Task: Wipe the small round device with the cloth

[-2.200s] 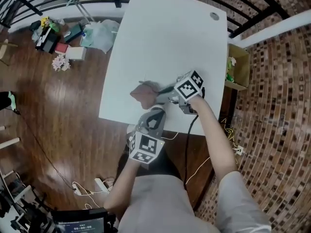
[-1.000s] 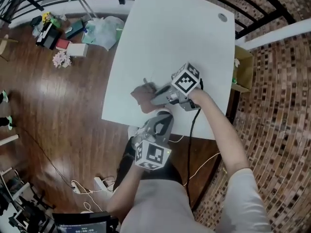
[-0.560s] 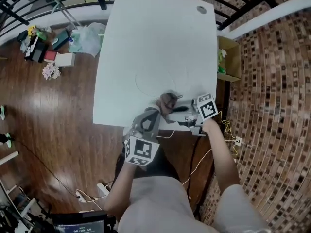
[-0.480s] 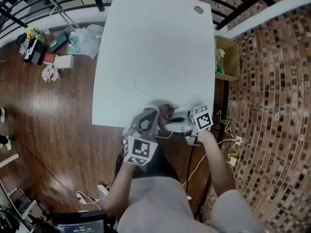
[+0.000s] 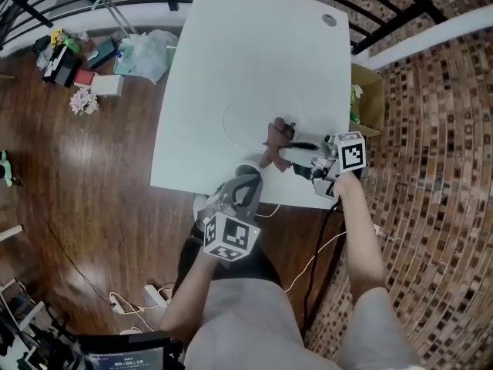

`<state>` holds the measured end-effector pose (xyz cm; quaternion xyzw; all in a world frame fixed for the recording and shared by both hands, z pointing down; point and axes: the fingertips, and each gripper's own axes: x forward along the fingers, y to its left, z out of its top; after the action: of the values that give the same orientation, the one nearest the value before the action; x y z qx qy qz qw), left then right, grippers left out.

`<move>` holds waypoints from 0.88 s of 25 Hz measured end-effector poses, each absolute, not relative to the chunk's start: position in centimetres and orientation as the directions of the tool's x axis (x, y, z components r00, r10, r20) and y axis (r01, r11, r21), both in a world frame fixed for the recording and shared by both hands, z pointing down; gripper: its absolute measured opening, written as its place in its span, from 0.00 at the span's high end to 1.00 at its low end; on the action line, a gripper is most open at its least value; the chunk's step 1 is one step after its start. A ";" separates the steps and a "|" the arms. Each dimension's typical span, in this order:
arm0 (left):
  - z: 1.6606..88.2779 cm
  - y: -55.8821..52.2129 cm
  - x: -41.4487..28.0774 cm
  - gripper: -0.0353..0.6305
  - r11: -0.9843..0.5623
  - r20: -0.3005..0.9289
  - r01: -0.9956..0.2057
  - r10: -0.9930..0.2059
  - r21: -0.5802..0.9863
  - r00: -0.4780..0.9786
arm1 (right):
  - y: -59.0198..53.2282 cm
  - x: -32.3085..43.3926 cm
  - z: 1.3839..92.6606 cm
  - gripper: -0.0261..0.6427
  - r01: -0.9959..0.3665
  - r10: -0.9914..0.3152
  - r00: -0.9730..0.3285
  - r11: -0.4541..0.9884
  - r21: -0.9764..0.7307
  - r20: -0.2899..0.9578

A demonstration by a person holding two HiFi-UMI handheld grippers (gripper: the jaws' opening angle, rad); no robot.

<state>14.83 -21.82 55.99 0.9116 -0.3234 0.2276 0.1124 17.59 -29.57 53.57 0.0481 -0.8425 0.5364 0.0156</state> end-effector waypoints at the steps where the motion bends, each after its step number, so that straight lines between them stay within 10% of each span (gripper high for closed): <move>1: 56.1 -21.8 15.0 0.92 -0.760 0.492 -0.648 -0.542 0.058 0.681 | -30.6 15.6 53.5 0.91 -0.085 0.008 -0.995 0.431 -0.898 0.099; 9: 56.1 -22.0 14.4 0.92 -0.727 0.495 -0.683 -0.573 0.060 0.653 | -27.5 3.7 58.1 0.91 -0.047 0.553 -0.800 0.330 -0.943 0.234; 22: 56.2 -22.8 14.6 0.92 -0.733 0.484 -0.674 -0.559 0.093 0.673 | -18.8 15.8 59.8 0.91 -0.138 0.175 -0.967 0.250 -0.958 0.185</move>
<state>14.60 -22.83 56.21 0.9050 -0.3407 0.2173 0.1329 15.77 -18.78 59.76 -0.0119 -0.7802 0.6122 0.1277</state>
